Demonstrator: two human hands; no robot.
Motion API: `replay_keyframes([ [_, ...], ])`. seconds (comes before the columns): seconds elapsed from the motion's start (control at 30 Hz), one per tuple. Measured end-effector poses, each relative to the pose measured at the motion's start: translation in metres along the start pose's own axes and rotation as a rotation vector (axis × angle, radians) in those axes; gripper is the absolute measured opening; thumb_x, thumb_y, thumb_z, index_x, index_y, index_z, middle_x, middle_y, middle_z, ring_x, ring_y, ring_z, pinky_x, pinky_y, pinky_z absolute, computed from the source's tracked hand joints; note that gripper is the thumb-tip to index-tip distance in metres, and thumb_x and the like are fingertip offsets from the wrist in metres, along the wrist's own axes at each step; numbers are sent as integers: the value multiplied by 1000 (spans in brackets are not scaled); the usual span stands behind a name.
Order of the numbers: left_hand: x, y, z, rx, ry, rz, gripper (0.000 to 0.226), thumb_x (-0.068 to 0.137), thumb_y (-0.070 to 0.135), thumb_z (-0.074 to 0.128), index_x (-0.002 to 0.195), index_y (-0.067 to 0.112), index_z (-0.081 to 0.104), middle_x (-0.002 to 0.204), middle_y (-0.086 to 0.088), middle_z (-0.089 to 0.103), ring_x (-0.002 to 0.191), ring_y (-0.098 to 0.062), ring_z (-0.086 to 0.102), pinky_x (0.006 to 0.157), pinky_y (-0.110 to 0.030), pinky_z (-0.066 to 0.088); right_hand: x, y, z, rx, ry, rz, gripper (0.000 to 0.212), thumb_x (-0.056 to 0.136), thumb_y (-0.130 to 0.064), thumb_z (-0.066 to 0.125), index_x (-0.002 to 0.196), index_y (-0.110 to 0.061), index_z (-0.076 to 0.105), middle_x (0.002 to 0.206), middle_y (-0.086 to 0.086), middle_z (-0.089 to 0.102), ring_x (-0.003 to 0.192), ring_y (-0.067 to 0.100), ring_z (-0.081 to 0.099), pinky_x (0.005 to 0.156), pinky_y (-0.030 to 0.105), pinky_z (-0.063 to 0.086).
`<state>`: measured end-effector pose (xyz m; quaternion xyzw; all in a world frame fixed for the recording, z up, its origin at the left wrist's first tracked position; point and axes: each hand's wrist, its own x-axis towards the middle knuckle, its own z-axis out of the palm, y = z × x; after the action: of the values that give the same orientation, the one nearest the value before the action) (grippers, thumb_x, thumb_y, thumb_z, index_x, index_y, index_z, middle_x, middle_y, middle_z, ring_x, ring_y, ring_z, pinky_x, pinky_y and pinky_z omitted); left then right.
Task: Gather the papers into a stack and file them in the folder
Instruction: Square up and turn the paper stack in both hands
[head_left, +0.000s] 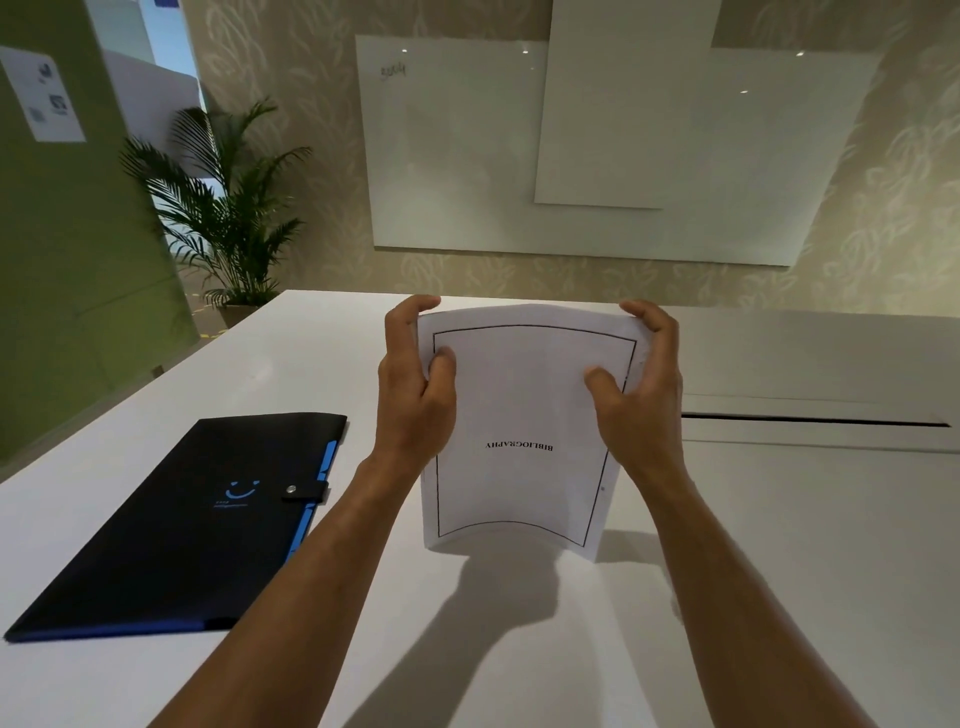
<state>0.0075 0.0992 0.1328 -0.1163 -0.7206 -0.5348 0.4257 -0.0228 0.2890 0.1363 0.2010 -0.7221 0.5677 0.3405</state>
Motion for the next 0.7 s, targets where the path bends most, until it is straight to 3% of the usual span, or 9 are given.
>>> replay_keyframes([
  [0.1,-3,0,4,-44,31,-23,40,92,2,41,123,25,31,103,16,50,88,6,60,65,-13,53,-1,2,2,20,4,19,65,80,13,49,127,-30,36,110,-25,44,85,-8,53,67,12,49],
  [0.27,-6,1,9,-97,74,-60,41,93,4,40,125,27,30,96,12,54,83,1,63,61,-15,53,-2,4,5,99,15,77,71,82,12,40,129,-39,28,97,-19,50,77,2,55,65,30,55],
  [0.37,-11,-2,9,-102,68,-106,39,94,14,48,124,31,30,100,17,54,86,2,64,62,-17,54,-8,8,5,118,46,126,67,83,11,43,129,-36,29,91,-5,51,73,3,56,62,25,55],
  [0.5,-29,-15,11,-123,76,-253,50,91,20,61,128,31,29,107,20,54,91,-8,65,68,-22,59,-23,23,7,183,28,305,54,83,10,45,121,-26,36,89,-8,52,65,-6,54,58,17,48],
  [0.6,-49,-30,15,-149,68,-345,52,87,25,66,129,27,34,110,13,56,98,-15,64,74,-28,59,-39,38,11,173,8,402,46,82,9,46,119,-20,43,95,-8,55,76,0,56,63,19,45],
  [0.7,-65,-46,18,-161,90,-429,39,86,25,67,120,24,46,108,9,61,100,-15,63,79,-28,58,-57,52,13,190,6,461,46,83,10,45,120,-18,45,97,-6,58,80,5,57,60,13,48],
])
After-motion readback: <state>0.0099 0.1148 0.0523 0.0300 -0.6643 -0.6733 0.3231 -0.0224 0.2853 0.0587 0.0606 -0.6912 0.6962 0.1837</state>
